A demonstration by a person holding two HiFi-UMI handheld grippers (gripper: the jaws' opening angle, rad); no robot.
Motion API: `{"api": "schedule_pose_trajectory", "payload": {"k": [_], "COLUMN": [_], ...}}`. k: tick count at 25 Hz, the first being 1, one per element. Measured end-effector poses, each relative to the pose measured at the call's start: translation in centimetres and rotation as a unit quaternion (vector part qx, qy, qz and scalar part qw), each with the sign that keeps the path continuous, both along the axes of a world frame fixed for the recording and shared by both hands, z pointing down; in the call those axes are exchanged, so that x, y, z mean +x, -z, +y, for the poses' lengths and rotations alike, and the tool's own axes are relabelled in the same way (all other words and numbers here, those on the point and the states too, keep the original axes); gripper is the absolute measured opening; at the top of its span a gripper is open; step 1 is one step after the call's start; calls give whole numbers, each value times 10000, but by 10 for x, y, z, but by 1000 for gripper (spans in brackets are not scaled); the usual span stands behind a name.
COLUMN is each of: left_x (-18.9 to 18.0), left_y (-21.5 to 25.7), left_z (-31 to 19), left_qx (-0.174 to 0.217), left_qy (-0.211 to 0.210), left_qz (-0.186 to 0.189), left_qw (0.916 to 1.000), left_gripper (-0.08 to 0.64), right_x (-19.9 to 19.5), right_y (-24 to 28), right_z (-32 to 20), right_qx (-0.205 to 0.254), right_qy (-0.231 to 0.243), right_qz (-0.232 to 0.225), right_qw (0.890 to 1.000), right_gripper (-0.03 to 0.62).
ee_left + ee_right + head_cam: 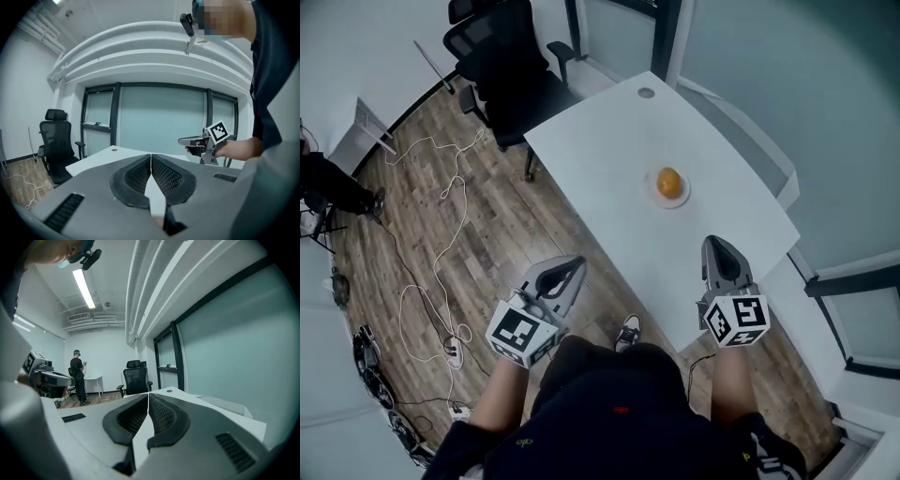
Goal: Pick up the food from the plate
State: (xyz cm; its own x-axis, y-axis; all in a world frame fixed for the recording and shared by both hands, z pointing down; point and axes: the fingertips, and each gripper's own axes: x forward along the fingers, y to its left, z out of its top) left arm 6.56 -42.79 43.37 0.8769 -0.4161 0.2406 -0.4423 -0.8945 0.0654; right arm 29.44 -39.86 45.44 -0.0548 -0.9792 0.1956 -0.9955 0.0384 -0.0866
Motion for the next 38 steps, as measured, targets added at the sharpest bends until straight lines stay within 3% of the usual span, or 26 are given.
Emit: {"api": "schedule_pose_trajectory", "payload": {"k": [7,17,20,27,31,38], "left_x": [28,46,36,17,5,-10], "left_y": [-12,-26,-42,-75,-90,-108], "left_z": [-37,-128,-153,-183,-196,-202], "left_qx": [-203,-316,-499,-933,-1150,-1300], "left_qy": [-261,-1073,-1052,-927,-783,-562], "left_qz": [-18,95,35,-146,-264,-391], "left_qw": [9995,9937,9932,9912,9899,9891], "left_gripper": [23,23,23,23,23,23], "right_x": [13,19,20,38,47,63], "right_y": [-14,-43,-70,-152,-201,-267], "right_z": [-31,-108,-140,-203,-234,-263], "right_qx": [-161,-645,-936,-1678,-2088,-2548], "right_qy": [15,-656,-660,-777,-847,-1035], "right_qz": [129,430,452,497,416,-25], "right_qw": [9998,9948,9924,9815,9734,9614], "right_gripper": [25,31,175,316,355,369]}}
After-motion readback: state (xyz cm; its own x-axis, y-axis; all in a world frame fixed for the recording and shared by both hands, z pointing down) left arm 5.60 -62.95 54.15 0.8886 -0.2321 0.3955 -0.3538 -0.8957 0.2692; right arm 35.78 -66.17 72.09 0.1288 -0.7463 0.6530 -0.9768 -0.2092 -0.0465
